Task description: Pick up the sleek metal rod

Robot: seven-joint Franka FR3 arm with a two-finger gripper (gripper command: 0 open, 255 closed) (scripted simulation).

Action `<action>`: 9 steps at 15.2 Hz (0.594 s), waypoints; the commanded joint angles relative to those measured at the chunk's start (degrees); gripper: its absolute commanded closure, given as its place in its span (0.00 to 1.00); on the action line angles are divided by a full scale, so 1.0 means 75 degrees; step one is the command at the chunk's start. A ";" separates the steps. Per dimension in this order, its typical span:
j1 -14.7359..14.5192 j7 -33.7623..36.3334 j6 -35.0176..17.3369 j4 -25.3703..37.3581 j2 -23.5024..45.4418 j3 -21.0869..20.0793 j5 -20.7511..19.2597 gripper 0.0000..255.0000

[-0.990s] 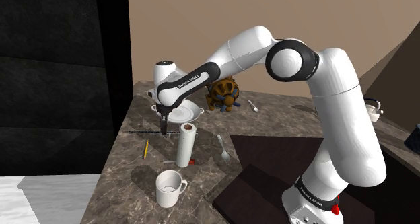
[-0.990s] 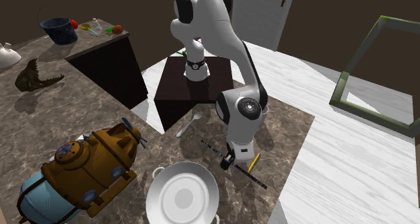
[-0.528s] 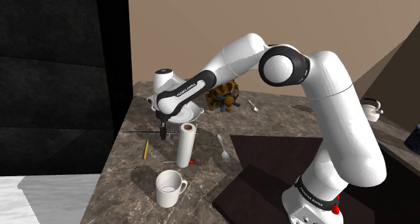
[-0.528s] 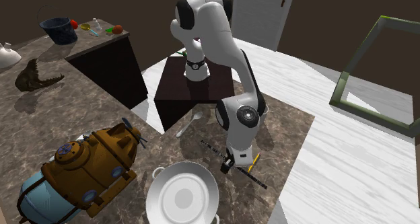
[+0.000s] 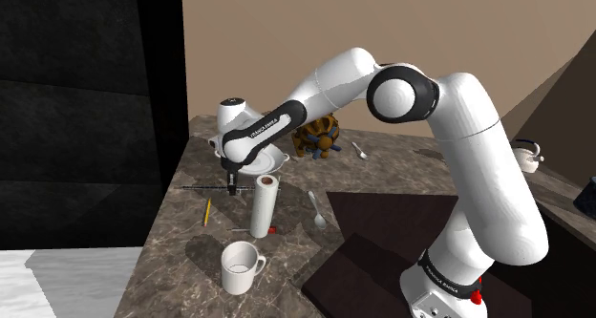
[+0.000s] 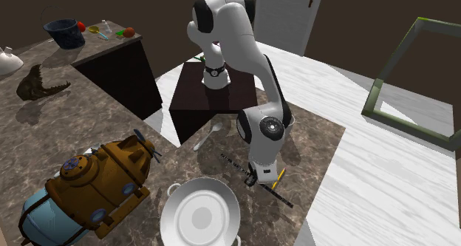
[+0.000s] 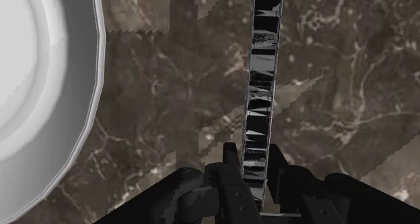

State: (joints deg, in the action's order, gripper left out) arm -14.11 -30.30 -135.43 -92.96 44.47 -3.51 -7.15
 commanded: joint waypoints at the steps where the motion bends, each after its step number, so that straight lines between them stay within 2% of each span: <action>1: 0.0000 0.0000 0.0000 0.0000 0.0000 0.0000 0.0000 1.00; 9: 0.0030 -0.0045 0.0412 -0.0111 -0.0523 -0.0041 0.0046 1.00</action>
State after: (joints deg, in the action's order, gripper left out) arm -13.89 -30.63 -132.87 -93.62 41.22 -3.76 -6.86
